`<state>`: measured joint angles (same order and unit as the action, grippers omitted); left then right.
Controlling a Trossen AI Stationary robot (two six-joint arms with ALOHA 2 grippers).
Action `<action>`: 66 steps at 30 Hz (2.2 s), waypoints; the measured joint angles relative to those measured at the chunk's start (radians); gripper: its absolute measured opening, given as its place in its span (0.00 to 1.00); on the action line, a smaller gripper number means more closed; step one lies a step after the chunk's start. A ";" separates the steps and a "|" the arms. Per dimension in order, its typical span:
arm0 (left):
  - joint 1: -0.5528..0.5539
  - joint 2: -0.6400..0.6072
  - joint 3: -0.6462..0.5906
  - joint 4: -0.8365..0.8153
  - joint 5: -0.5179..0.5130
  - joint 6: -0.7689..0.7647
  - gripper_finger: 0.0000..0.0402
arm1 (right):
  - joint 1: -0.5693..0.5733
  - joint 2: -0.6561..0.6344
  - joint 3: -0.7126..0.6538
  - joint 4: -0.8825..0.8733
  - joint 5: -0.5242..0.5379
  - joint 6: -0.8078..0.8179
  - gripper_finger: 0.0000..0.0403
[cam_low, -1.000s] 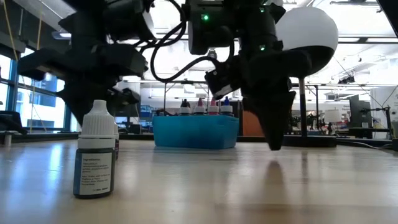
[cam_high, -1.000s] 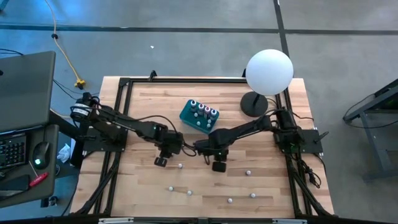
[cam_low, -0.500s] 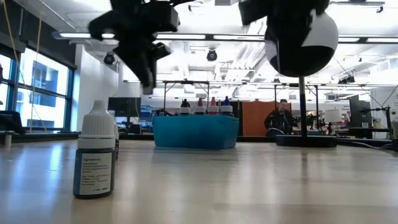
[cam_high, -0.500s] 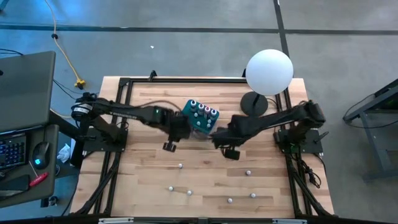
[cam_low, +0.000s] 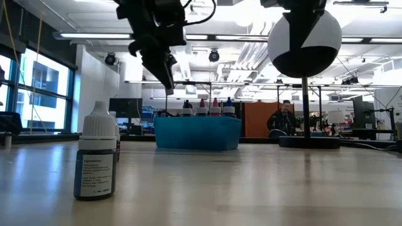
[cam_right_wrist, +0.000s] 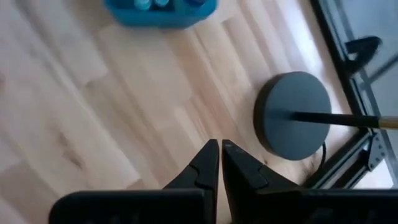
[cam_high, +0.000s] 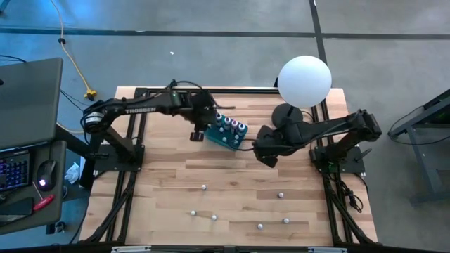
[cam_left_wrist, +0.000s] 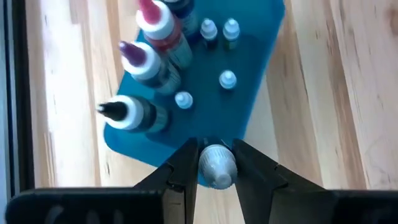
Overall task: Pick & Place food coloring
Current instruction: Put the small blue food coloring bottle into the blue bin, then put the small purple food coloring bottle into the blue bin
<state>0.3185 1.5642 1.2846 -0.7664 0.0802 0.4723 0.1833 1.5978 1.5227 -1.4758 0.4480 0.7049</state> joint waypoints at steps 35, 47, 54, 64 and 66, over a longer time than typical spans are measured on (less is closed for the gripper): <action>0.107 0.312 -0.001 0.143 0.026 0.100 0.20 | 0.057 -0.070 -0.572 0.619 -0.171 0.230 0.03; 0.107 0.319 -0.001 0.143 0.007 0.099 0.21 | 0.057 -0.070 -0.572 0.670 -0.176 0.228 0.03; 0.106 0.318 -0.001 0.135 0.006 0.110 0.35 | 0.057 -0.070 -0.572 0.695 -0.195 0.185 0.03; 0.107 0.317 0.158 -0.106 0.027 0.127 0.43 | 0.054 -0.070 -0.572 0.808 -0.143 -0.170 0.03; 0.107 0.317 0.223 -0.183 0.061 0.127 0.43 | 0.044 -0.070 -0.572 0.847 -0.164 -0.214 0.03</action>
<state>0.4252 1.8816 1.5075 -0.9498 0.1410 0.5995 0.2271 1.5280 0.9504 -0.6290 0.2843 0.4909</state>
